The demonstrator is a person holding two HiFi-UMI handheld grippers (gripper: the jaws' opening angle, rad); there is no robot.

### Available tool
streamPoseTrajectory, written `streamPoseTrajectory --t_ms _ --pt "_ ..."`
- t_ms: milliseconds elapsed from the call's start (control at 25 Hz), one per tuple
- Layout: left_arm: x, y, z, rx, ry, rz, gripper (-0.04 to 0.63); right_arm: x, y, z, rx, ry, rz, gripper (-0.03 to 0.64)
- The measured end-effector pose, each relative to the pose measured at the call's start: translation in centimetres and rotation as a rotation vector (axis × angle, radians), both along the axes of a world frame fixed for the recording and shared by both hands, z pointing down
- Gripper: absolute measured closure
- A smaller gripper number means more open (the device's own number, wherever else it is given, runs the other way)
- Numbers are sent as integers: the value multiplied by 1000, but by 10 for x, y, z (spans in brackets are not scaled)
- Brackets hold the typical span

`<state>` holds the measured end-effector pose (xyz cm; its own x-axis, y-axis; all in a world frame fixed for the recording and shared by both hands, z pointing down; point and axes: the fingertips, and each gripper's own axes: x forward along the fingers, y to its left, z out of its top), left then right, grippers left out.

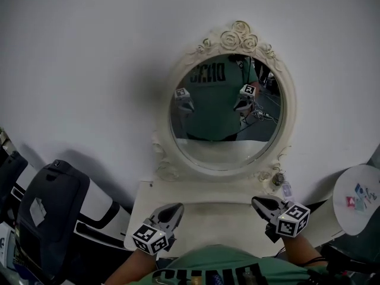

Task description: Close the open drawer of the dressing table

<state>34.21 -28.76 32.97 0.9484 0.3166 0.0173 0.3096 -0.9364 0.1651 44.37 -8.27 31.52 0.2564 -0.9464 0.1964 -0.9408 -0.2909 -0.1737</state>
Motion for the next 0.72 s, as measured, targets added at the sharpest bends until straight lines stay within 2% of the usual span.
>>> streamPoseTrajectory --t_ms 360,720 --pt "19 16 -4 -12 6 -17 586 22 15 3 -16 0 -13 606" --pt "25 11 -11 -23 10 -37 586 31 7 -4 -20 22 -44 606"
